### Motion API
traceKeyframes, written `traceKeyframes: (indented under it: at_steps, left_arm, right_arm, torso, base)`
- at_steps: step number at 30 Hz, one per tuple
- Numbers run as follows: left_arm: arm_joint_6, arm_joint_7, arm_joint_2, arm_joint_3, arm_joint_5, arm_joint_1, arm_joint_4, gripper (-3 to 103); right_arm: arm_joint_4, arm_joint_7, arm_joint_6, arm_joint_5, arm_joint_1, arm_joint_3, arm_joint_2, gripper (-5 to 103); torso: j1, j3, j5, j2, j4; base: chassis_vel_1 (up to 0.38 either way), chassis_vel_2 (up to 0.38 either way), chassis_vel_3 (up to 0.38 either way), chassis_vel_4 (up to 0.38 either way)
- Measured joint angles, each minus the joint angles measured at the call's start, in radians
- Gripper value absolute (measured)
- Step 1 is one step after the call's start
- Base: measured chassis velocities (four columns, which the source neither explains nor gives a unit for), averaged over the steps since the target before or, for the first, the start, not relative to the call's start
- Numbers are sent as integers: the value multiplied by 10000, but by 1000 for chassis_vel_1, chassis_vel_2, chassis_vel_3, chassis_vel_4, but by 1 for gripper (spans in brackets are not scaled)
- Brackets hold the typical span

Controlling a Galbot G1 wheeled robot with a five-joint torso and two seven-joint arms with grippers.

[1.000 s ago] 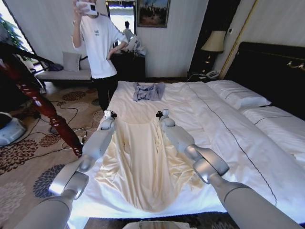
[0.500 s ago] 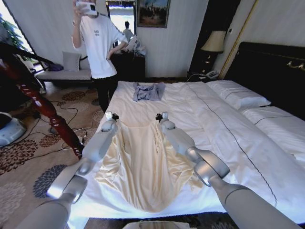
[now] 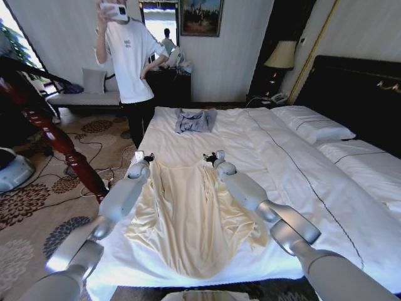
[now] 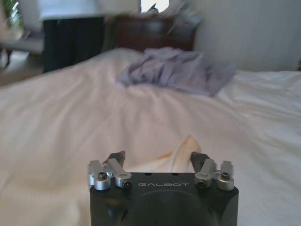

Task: Pick up the clothes from the bed and hang them on the clothes hanger.

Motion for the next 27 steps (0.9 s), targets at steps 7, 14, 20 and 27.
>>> traceKeyframes:
  at_steps: [7, 14, 20, 27]
  left_arm:
    - [177, -236, 776, -22, -544, 823, -1455, 97]
    - [185, -345, 1990, -318, -533, 1988, -3305, 100]
    - [180, -490, 2548, -1053, -650, 3156, -4857, 100]
    - [-79, -534, 3073, -2299, -420, 6041, -7393, 100]
  right_arm:
    - [1230, -338, -1241, 850, -135, -896, -1282, 97]
    - [1032, 612, -1692, 237, -417, -447, -1589, 100]
    - [2753, 1231, -1750, 1589, -1053, 502, -2546, 100]
    - [6421, 1869, -1767, 3124, -3618, 2413, -4439, 100]
  torso:
    - [0, -1, -1, 1, -7]
    - [2, 0, 0, 0, 0]
    - [3, 0, -4, 1, -8]
    - [-2, -3, -3, 1, -7]
  base:
    - [0, 0, 0, 0]
    - [0, 0, 0, 0]
    - [0, 0, 0, 0]
    - [0, 0, 0, 0]
